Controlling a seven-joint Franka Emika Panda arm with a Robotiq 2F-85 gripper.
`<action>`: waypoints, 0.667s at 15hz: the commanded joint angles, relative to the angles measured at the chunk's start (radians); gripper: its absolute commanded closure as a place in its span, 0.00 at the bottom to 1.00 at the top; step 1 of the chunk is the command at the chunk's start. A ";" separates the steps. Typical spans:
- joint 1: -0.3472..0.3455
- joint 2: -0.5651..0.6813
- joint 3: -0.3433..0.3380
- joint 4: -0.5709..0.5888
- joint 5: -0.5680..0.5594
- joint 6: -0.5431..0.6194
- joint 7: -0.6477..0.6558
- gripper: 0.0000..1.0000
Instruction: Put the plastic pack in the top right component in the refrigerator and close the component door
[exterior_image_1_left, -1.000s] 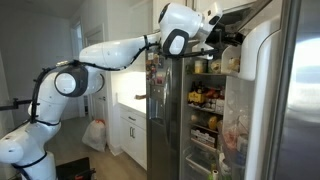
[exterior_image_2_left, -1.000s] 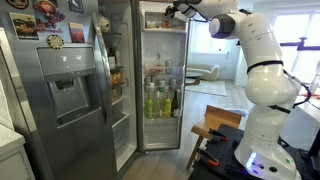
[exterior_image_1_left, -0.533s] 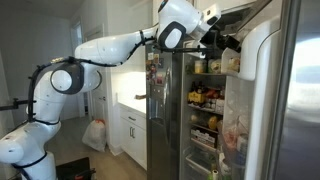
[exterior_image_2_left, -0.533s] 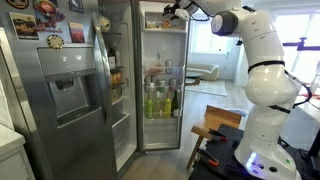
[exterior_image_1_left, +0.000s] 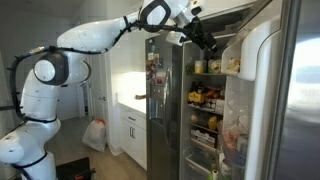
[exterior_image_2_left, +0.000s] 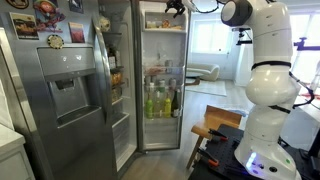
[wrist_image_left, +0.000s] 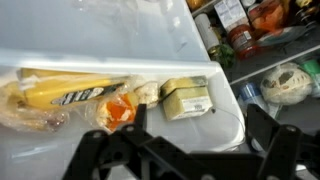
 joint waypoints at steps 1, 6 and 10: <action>0.023 -0.125 -0.013 -0.110 -0.087 -0.183 0.057 0.00; 0.037 -0.221 0.004 -0.151 -0.190 -0.462 0.104 0.00; 0.066 -0.289 0.025 -0.192 -0.249 -0.618 0.151 0.00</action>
